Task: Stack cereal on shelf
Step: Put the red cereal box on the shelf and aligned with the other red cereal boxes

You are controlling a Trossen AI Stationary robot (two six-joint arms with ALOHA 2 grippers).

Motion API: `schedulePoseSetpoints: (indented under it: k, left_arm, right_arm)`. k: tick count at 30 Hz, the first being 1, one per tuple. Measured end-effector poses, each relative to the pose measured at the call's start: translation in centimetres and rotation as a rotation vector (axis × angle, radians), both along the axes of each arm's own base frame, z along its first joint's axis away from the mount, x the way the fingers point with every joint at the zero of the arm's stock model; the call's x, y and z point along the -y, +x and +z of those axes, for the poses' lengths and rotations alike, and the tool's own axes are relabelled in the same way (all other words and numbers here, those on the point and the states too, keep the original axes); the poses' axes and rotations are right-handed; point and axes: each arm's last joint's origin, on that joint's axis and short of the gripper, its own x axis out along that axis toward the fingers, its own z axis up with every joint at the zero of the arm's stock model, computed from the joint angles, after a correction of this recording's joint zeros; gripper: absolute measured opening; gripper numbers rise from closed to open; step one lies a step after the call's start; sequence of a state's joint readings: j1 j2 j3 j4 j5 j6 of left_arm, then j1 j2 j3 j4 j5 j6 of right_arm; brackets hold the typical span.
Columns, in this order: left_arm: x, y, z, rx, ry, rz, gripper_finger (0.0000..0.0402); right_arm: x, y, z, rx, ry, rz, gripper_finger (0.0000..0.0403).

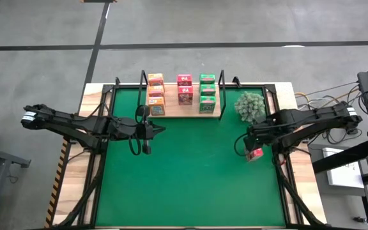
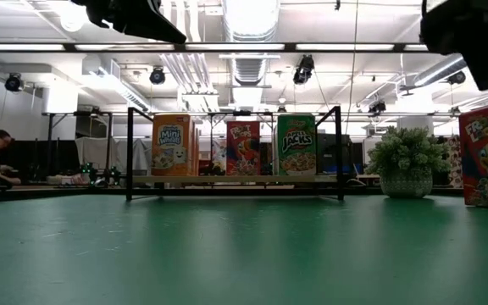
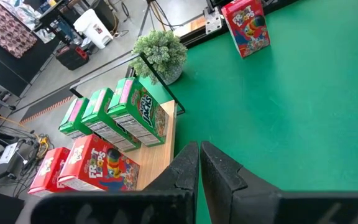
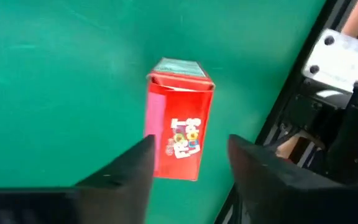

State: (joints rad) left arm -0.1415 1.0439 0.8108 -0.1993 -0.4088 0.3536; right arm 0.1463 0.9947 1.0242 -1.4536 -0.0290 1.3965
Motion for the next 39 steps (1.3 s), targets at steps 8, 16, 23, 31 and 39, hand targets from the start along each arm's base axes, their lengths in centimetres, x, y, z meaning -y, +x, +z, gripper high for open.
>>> schedulePoseSetpoints:
  k: [8, 16, 23, 31, 39]
  left_arm:
    - [0.0, 0.0, 0.0, 0.000, 0.000, 0.000, 0.0000]
    - [0.0, 0.0, 0.0, 0.000, 0.000, 0.000, 0.0000]
    - [0.0, 0.0, 0.0, 0.000, 0.000, 0.000, 0.0000]
    - [0.0, 0.0, 0.0, 0.000, 0.000, 0.000, 0.0000]
    - [0.0, 0.0, 0.0, -0.003, 0.000, 0.000, 0.0000]
  right_arm:
    - [-0.2, 0.8, -1.9, -0.004, 0.034, 0.018, 0.0324]
    - [-0.3, 1.3, -3.7, -0.082, 0.011, 0.023, 0.0347]
    - [-0.3, 1.9, -4.1, -0.101, 0.008, 0.033, 0.0302]
    - [-0.4, 2.6, -4.4, -0.070, 0.011, 0.048, 0.0233]
    - [-0.4, 2.6, -4.4, -0.067, 0.012, 0.048, 0.0179]
